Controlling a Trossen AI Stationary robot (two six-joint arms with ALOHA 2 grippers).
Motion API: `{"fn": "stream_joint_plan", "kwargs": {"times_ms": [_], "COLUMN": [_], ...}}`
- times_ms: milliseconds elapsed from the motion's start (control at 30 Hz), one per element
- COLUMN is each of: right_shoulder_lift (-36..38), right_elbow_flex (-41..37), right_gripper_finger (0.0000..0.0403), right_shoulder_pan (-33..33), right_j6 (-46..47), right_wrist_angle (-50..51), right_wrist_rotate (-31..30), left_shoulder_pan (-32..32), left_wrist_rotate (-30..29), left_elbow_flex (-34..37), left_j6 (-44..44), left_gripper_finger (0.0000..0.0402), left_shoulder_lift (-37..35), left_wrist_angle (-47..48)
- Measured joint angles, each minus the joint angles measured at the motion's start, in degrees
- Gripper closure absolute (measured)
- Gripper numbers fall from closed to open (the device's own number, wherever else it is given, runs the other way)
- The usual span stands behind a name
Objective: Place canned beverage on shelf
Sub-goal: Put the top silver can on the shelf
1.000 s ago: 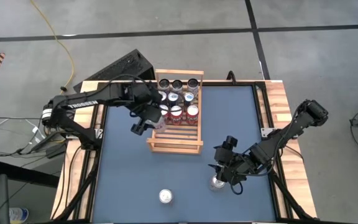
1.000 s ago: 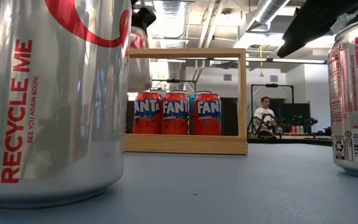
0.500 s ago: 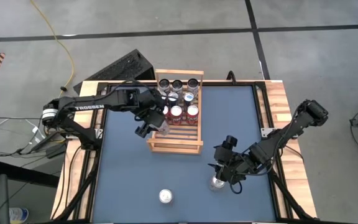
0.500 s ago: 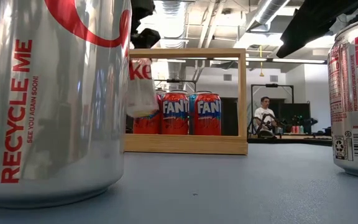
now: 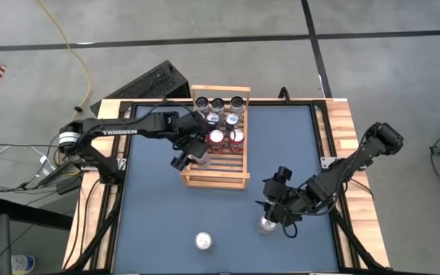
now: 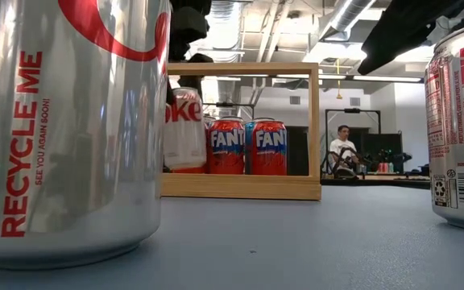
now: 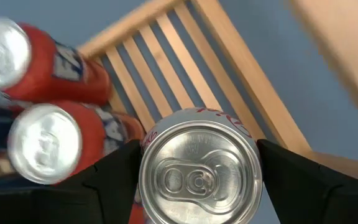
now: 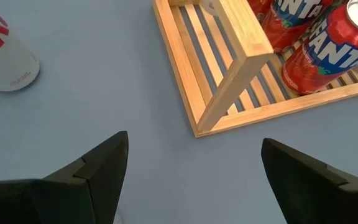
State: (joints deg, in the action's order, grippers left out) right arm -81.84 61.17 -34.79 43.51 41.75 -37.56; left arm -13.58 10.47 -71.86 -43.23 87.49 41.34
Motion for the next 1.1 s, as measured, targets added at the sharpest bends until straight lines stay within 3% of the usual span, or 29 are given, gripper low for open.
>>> {"fn": "stream_joint_plan", "kwargs": {"times_ms": [367,700,1100], "right_shoulder_lift": [0.00,0.00,0.00], "right_elbow_flex": [0.02,0.02,0.02], "right_gripper_finger": [0.0065,0.0065,0.0065], "right_shoulder_pan": [-0.44,-0.44,-0.44], "right_j6": [0.04,0.05,0.04], "right_wrist_angle": [0.27,0.18,0.36], "right_wrist_rotate": [-0.02,0.00,0.00], "left_shoulder_pan": [-0.49,-0.61,-0.75], "left_wrist_rotate": [0.07,-0.27,-2.19], "left_elbow_flex": [0.02,-0.11,-0.15], "left_j6": [0.42,0.02,-1.08], "left_gripper_finger": [0.0125,0.0126,0.0126], "left_shoulder_lift": [0.80,5.90,5.70], "left_wrist_angle": [0.52,0.96,2.66]}}
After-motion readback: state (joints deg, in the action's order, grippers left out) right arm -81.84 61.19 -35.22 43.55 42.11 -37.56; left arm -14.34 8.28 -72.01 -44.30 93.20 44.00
